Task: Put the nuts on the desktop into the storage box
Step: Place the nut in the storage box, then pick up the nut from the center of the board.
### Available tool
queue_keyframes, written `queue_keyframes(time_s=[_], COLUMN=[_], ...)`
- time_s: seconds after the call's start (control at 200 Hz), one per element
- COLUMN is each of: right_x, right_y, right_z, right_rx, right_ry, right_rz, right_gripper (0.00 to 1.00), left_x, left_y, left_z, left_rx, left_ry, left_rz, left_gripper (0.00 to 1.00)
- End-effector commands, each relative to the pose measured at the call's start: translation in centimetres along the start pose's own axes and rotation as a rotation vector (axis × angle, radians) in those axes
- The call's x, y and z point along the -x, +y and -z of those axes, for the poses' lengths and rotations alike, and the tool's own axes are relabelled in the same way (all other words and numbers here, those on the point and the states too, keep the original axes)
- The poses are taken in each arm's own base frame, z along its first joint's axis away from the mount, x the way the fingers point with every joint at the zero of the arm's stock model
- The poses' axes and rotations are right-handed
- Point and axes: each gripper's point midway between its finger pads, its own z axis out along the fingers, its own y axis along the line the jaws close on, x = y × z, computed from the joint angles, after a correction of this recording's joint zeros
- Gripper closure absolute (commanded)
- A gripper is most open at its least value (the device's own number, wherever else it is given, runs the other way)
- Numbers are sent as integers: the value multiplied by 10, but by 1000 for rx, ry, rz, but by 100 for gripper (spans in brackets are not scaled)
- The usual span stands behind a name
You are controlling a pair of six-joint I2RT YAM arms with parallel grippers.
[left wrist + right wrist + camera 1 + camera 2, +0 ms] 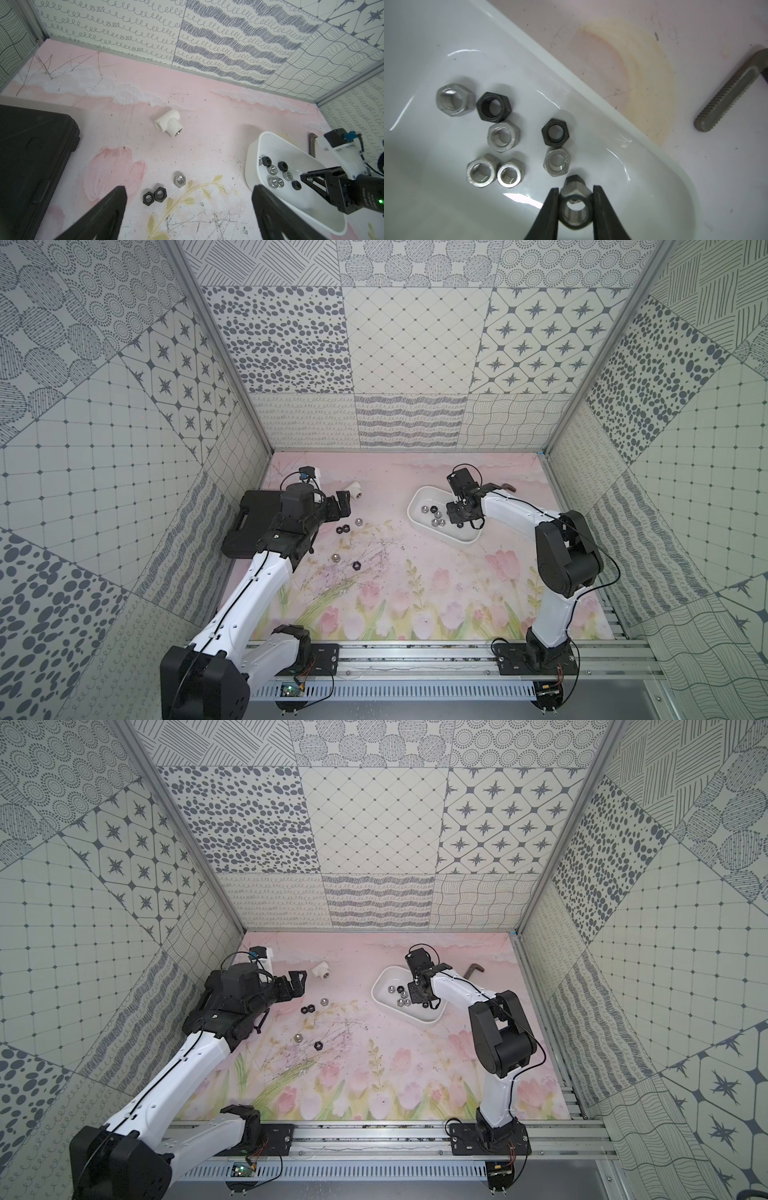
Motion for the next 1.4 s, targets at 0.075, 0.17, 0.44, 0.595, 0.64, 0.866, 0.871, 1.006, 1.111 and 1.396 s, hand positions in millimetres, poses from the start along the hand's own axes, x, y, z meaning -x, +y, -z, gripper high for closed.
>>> queue_keyframes(time_s=[0.075, 0.17, 0.44, 0.595, 0.64, 0.866, 0.871, 1.006, 1.111, 1.396], right_x=[4, 4, 20, 20, 20, 38, 39, 53, 53, -4], right_y=[-8, -8, -10, -9, -10, 5, 6, 60, 113, 254], right_z=[-15, -24, -30, -26, -23, 16, 17, 52, 73, 97], right_rx=[-31, -35, -33, -18, -18, 24, 26, 132, 226, 493], right_ry=[-16, -6, -23, -28, -33, -123, -126, -199, -232, -186], right_rz=[-20, -23, -31, -40, -43, -25, -22, 75, 178, 423], right_gripper=[81, 79, 70, 52, 48, 43, 43, 43, 42, 44], left_x=[5, 5, 3, 2, 2, 2, 2, 1, 2, 4], left_y=[-1, -1, 0, 2, 1, 1, 1, 1, 2, 1], left_z=[-1, 0, 0, 0, -1, -1, -1, 0, 2, 4], left_rx=[0, -1, 5, 10, 7, 6, 5, 6, 10, 11], left_ry=[-12, -13, -6, -7, -5, -5, -5, -3, -10, -14], left_rz=[-4, -5, -5, -5, -5, -2, -2, -1, 2, 8], left_gripper=[1, 1, 1, 1, 1, 1, 1, 1, 1, 1])
